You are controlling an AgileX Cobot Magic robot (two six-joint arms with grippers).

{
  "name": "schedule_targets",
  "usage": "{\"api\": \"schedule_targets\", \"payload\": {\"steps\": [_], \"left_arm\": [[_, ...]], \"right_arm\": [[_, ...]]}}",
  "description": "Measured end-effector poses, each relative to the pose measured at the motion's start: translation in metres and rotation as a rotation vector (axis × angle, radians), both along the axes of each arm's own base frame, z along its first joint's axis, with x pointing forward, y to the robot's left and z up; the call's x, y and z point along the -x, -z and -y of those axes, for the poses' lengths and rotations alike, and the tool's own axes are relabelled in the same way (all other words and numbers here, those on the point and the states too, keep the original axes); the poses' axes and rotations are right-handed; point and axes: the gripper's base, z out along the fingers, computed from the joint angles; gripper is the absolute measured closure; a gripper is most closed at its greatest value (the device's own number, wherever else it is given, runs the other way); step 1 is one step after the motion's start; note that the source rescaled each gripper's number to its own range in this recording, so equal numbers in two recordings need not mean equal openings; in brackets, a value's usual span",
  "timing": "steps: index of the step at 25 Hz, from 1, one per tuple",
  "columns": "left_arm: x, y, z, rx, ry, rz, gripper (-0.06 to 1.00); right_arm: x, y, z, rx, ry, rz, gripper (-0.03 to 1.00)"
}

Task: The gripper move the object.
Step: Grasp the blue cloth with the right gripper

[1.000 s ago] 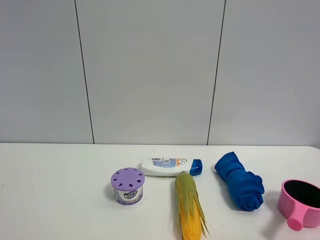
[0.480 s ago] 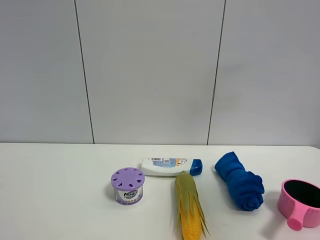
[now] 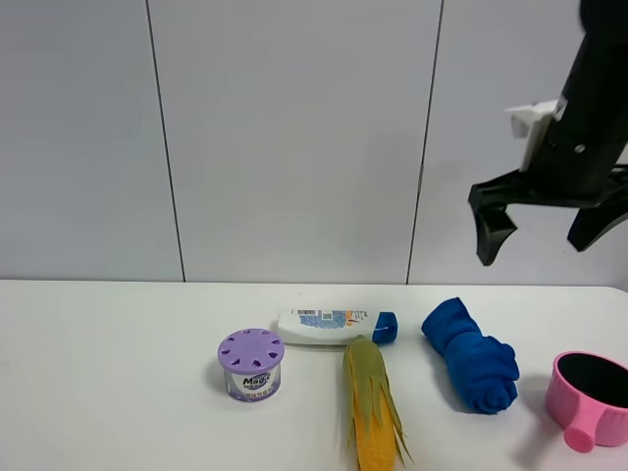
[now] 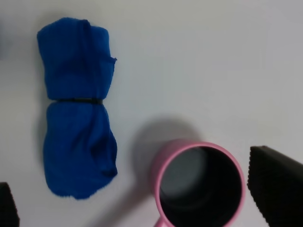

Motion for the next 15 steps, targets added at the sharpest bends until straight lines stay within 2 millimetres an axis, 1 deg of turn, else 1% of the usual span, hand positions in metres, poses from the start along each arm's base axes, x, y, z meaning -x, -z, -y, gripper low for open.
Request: {"api": "schedule_targets", "payload": {"steps": [2, 4, 7, 9, 14, 15], "left_arm": [[0.000, 0.000, 0.000, 0.000, 0.000, 0.000, -0.06], [0.000, 0.000, 0.000, 0.000, 0.000, 0.000, -0.06], [0.000, 0.000, 0.000, 0.000, 0.000, 0.000, -0.06], [0.000, 0.000, 0.000, 0.000, 0.000, 0.000, -0.06], [0.000, 0.000, 0.000, 0.000, 0.000, 0.000, -0.06], [0.000, 0.000, 0.000, 0.000, 0.000, 0.000, -0.06]], "right_arm": [[-0.012, 0.026, -0.004, 0.008, 0.023, -0.058, -0.03], [-0.020, 0.046, -0.007, 0.007, 0.044, -0.087, -0.03], [-0.030, 0.068, -0.012, -0.012, 0.045, -0.087, -0.03], [-0.034, 0.077, -0.017, -0.032, 0.042, -0.076, -0.03], [-0.040, 0.090, -0.021, -0.067, 0.060, -0.062, -0.03], [-0.040, 0.090, -0.021, -0.067, 0.060, -0.062, -0.03]]}}
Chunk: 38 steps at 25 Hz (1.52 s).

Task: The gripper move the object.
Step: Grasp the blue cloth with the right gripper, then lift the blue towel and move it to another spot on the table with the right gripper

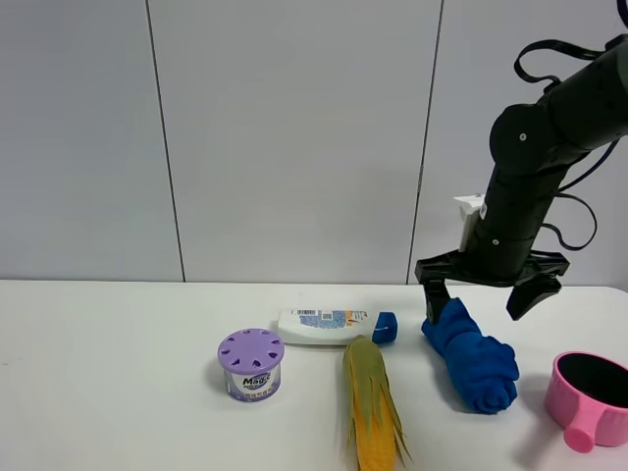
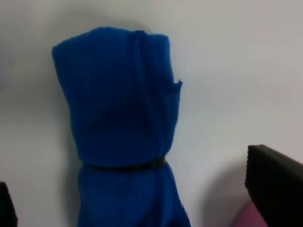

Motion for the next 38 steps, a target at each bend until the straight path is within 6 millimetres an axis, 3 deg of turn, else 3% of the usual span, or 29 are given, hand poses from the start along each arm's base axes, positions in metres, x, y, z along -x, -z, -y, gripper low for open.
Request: {"api": "schedule_targets", "payload": {"steps": [14, 17, 20, 23, 25, 28, 31, 35, 38], "left_arm": [[0.000, 0.000, 0.000, -0.001, 0.000, 0.000, -0.06], [0.000, 0.000, 0.000, -0.001, 0.000, 0.000, -0.06], [0.000, 0.000, 0.000, -0.001, 0.000, 0.000, -0.06], [0.000, 0.000, 0.000, -0.001, 0.000, 0.000, -0.06], [0.000, 0.000, 0.000, -0.001, 0.000, 0.000, -0.06], [0.000, 0.000, 0.000, -0.001, 0.000, 0.000, -0.06], [0.000, 0.000, 0.000, -0.001, 0.000, 0.000, -0.06], [0.000, 0.000, 0.000, -0.001, 0.000, 0.000, -0.06], [0.000, 0.000, 0.000, -0.001, 0.000, 0.000, -0.06]], "right_arm": [[-0.008, 0.051, -0.003, 0.011, 0.008, -0.066, -0.03], [-0.010, 0.056, -0.004, 0.009, 0.005, -0.062, 0.01], [-0.011, 0.060, -0.004, 0.007, 0.003, -0.060, 0.27], [-0.011, 0.061, -0.005, 0.007, 0.002, -0.059, 0.72], [-0.011, 0.061, -0.005, 0.007, 0.002, -0.059, 0.96], [-0.011, 0.056, -0.004, 0.021, -0.026, -0.067, 0.97], [-0.013, 0.026, -0.004, 0.047, -0.080, -0.063, 0.97], [-0.016, -0.054, -0.008, 0.049, -0.163, 0.009, 0.97], [-0.010, -0.111, -0.025, 0.024, -0.303, 0.056, 0.97]]}}
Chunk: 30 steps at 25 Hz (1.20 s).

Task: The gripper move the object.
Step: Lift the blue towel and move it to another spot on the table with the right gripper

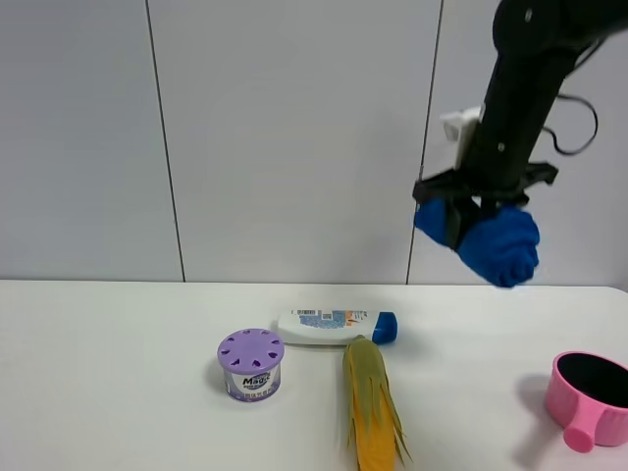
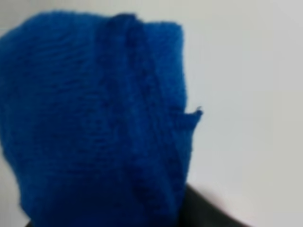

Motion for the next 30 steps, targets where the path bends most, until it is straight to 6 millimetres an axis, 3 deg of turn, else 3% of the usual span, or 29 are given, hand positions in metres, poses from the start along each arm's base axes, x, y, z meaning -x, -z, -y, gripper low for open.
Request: {"api": "schedule_targets", "payload": {"steps": [4, 7, 11, 14, 20, 24, 30], "left_arm": [[0.000, 0.000, 0.000, 0.000, 0.000, 0.000, -0.06], [0.000, 0.000, 0.000, 0.000, 0.000, 0.000, -0.06], [0.000, 0.000, 0.000, 0.000, 0.000, 0.000, -0.06], [0.000, 0.000, 0.000, 0.000, 0.000, 0.000, -0.06], [0.000, 0.000, 0.000, 0.000, 0.000, 0.000, -0.06], [0.000, 0.000, 0.000, 0.000, 0.000, 0.000, -0.06], [0.000, 0.000, 0.000, 0.000, 0.000, 0.000, -0.06]], "right_arm": [[0.012, -0.053, -0.046, -0.088, -0.173, 0.068, 0.97], [0.024, -0.079, -0.084, -0.117, -0.328, 0.138, 0.97], [0.041, -0.082, -0.142, -0.057, -0.648, 0.210, 0.97], [0.055, -0.058, -0.184, -0.005, -0.832, 0.201, 0.97], [0.089, 0.017, -0.252, 0.083, -1.112, 0.081, 0.97], [0.104, 0.056, -0.275, 0.107, -1.183, 0.006, 0.97], [0.109, 0.091, -0.285, 0.101, -1.200, -0.077, 0.97]]}}
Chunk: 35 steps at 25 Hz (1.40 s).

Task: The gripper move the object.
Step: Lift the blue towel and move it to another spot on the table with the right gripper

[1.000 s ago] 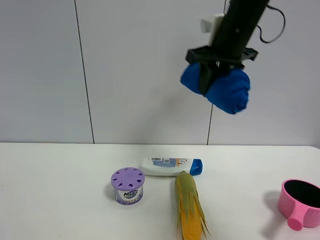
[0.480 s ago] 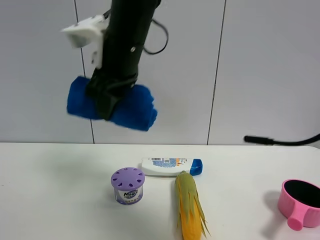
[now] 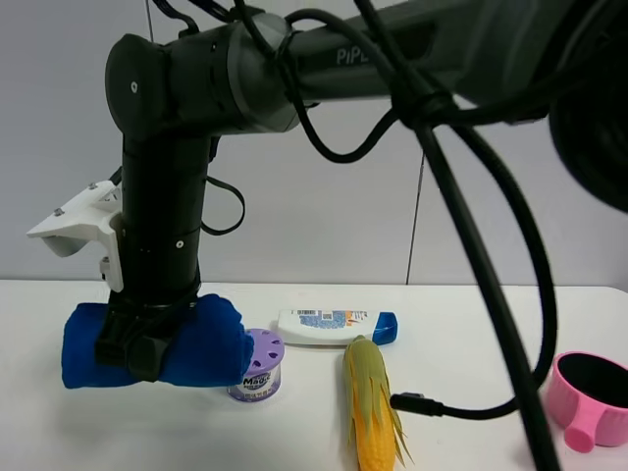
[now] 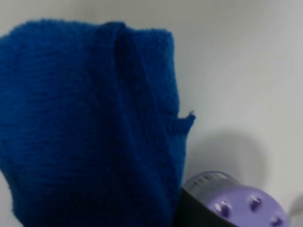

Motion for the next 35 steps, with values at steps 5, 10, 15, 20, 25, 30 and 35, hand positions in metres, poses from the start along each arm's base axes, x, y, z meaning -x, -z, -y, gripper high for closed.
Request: {"api": "schedule_targets", "payload": {"steps": [5, 10, 15, 20, 25, 30, 35], "left_arm": [[0.000, 0.000, 0.000, 0.000, 0.000, 0.000, -0.06], [0.000, 0.000, 0.000, 0.000, 0.000, 0.000, -0.06], [0.000, 0.000, 0.000, 0.000, 0.000, 0.000, -0.06], [0.000, 0.000, 0.000, 0.000, 0.000, 0.000, -0.06], [0.000, 0.000, 0.000, 0.000, 0.000, 0.000, -0.06], [0.000, 0.000, 0.000, 0.000, 0.000, 0.000, -0.06], [0.000, 0.000, 0.000, 0.000, 0.000, 0.000, -0.06]], "right_arm": [[0.001, 0.024, -0.003, 0.037, 0.032, -0.038, 0.97], [-0.003, 0.054, -0.003, 0.109, 0.091, -0.047, 0.97], [-0.006, 0.068, -0.001, 0.149, 0.124, -0.036, 0.97], [-0.006, 0.068, -0.001, 0.146, 0.150, -0.044, 0.97], [-0.006, 0.068, -0.001, 0.146, 0.162, -0.046, 0.68], [-0.006, 0.068, -0.001, 0.146, 0.163, -0.046, 0.56], [-0.006, 0.059, -0.001, 0.135, 0.166, -0.032, 0.32]]}}
